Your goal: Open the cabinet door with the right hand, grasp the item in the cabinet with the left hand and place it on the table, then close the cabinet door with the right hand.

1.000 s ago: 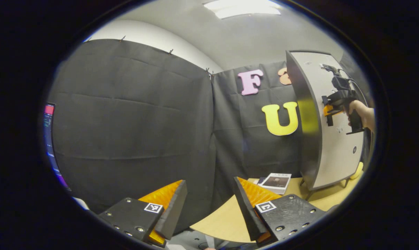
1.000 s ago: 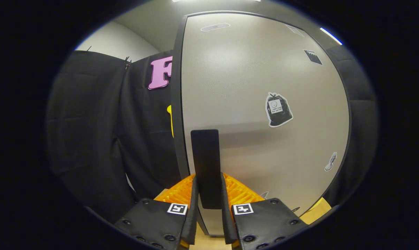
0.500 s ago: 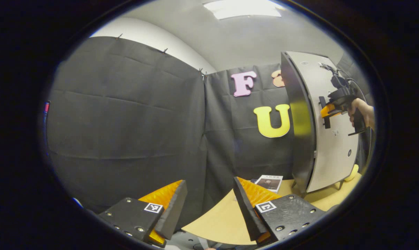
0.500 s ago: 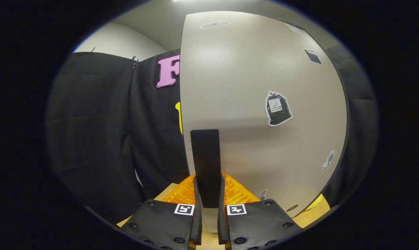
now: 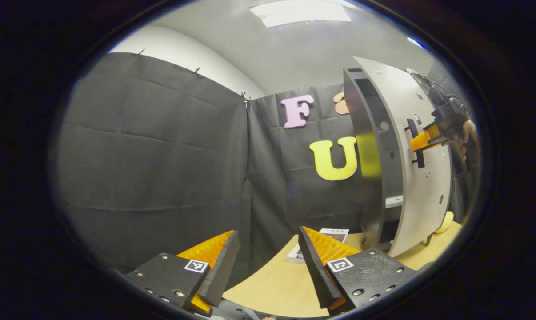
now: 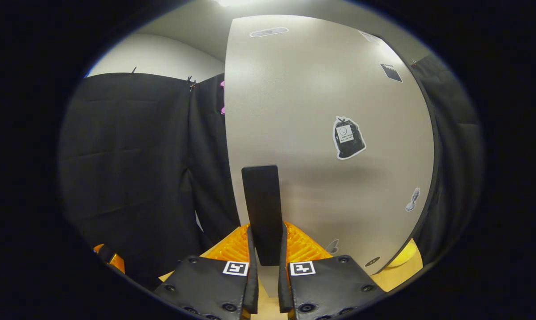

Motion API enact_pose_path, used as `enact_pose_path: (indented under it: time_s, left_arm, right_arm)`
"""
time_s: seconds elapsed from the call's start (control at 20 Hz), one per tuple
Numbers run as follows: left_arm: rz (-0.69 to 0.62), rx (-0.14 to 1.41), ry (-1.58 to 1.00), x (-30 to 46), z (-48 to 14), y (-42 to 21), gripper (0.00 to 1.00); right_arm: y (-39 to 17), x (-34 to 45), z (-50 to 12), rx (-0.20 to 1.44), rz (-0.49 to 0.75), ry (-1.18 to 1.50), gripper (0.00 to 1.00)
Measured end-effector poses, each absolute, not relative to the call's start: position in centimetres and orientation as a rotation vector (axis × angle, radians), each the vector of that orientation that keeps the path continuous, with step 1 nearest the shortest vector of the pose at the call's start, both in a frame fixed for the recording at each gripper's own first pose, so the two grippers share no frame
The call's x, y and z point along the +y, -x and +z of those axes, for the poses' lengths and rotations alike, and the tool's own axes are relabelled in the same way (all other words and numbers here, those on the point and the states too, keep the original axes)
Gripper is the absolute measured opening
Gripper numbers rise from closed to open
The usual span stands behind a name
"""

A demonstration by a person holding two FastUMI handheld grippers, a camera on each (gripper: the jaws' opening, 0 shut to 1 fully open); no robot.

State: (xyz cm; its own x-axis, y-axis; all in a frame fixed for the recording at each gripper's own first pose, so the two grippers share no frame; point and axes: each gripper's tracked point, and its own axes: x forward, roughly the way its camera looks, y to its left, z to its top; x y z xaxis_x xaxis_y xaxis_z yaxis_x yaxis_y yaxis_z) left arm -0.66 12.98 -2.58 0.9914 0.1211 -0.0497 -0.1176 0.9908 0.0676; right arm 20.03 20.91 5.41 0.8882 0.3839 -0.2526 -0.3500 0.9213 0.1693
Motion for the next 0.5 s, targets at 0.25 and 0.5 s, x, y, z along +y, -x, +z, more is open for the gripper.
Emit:
enact_pose_path:
  time_s: [0.25, 0.5]
  left_arm:
    - [0.077, 0.039, -0.061, 9.4, -2.0, 0.5, 0.81]
    - [0.028, 0.034, -0.058, 6.1, -1.4, -0.3, 0.81]
  right_arm:
    - [-19.0, 19.8, 5.3, 0.298, 0.443, -0.135, 0.19]
    - [-19.1, 18.9, 5.6, 0.308, 0.481, -0.140, 0.19]
